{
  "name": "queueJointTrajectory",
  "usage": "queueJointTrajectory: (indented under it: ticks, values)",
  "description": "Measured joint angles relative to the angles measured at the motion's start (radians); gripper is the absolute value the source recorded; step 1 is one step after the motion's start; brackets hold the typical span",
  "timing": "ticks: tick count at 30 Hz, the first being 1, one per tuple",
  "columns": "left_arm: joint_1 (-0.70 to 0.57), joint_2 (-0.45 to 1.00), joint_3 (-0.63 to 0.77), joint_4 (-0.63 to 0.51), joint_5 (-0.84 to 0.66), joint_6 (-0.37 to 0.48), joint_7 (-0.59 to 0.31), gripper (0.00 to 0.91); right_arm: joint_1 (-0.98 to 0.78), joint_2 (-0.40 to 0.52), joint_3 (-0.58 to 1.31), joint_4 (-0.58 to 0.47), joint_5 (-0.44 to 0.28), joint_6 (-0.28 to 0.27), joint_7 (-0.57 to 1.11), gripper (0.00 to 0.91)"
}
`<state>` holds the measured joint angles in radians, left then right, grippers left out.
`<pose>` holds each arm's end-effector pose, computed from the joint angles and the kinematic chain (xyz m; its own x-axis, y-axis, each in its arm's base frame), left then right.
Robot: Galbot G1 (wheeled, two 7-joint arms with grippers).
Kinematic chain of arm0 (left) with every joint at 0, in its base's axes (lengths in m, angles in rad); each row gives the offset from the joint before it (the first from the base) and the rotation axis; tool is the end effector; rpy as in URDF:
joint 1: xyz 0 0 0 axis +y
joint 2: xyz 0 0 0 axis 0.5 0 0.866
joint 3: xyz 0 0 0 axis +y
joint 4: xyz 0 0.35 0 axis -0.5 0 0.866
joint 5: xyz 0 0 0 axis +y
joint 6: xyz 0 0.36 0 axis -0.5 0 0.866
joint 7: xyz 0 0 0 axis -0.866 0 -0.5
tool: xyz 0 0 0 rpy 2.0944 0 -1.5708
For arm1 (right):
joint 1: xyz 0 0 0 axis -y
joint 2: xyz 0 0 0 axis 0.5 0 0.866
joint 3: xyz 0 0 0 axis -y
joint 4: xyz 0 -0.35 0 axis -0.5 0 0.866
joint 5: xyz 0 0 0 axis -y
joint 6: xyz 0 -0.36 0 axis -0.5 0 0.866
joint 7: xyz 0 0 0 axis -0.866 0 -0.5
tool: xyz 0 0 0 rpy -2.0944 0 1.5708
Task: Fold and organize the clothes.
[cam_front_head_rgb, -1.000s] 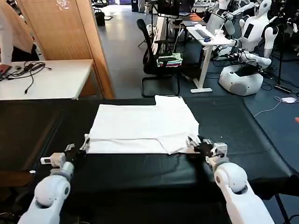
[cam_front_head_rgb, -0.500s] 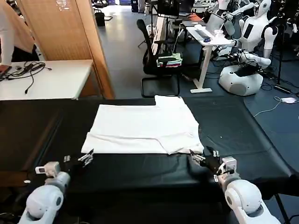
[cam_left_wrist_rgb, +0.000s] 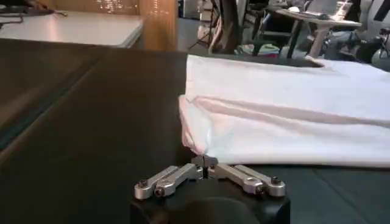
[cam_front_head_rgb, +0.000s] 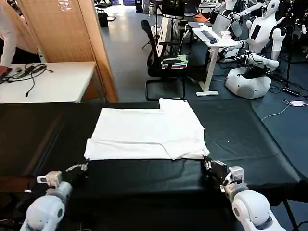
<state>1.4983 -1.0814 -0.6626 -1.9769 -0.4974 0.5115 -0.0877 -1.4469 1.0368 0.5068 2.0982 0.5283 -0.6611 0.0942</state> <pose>0.2242 0.1381 -0.2885 -0.8584 -0.0260 0.5123 -0.0017 0.9989 0.0479 0.2289 -0.0814 -0.2573 -0.8064 -0.1575 0.5700 -0.1963 0.9805 -0.0068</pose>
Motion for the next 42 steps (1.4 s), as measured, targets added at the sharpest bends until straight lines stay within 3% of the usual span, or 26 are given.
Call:
queueJointTrajectory:
  ticks: [5, 11, 12, 13, 14, 15, 22, 29, 35, 42]
  values:
    - [0.067, 0.033, -0.02, -0.086, 0.008, 0.06, -0.025, 0.0, -0.081, -0.018, 0.024, 0.08, -0.007, -0.068, 0.024, 0.02]
    - [0.178, 0.044, -0.056, -0.195, 0.029, 0.106, -0.039, 0.0, -0.152, -0.02, 0.037, 0.151, -0.012, -0.075, 0.026, 0.02]
    - [0.198, 0.042, -0.062, -0.209, 0.029, 0.108, -0.042, 0.839, -0.161, -0.02, 0.04, 0.161, -0.012, -0.075, 0.027, 0.068]
    - [0.216, 0.039, -0.068, -0.222, 0.029, 0.111, -0.049, 0.878, -0.168, -0.021, 0.043, 0.168, -0.012, -0.075, 0.027, 0.156]
    - [0.233, 0.034, -0.074, -0.234, 0.029, 0.116, -0.053, 0.878, -0.174, -0.022, 0.046, 0.175, -0.013, -0.075, 0.027, 0.156]
    - [0.245, 0.03, -0.078, -0.242, 0.029, 0.122, -0.056, 0.878, -0.18, -0.024, 0.049, 0.182, -0.013, -0.075, 0.026, 0.878]
    - [0.309, 0.007, -0.114, -0.305, 0.021, 0.22, -0.069, 0.878, -0.224, -0.048, 0.094, 0.258, -0.001, -0.075, 0.018, 0.878]
    - [0.337, -0.019, -0.171, -0.394, 0.033, 0.226, -0.069, 0.878, -0.16, -0.07, 0.153, 0.283, 0.046, -0.056, -0.022, 0.878]
    - [0.221, 0.004, -0.145, -0.377, -0.054, 0.162, -0.079, 0.878, 0.096, -0.05, 0.073, 0.118, 0.025, 0.019, -0.01, 0.878]
    - [-0.136, 0.079, -0.04, -0.157, -0.252, 0.151, -0.094, 0.878, 0.422, -0.007, -0.106, -0.124, 0.018, 0.016, 0.035, 0.878]
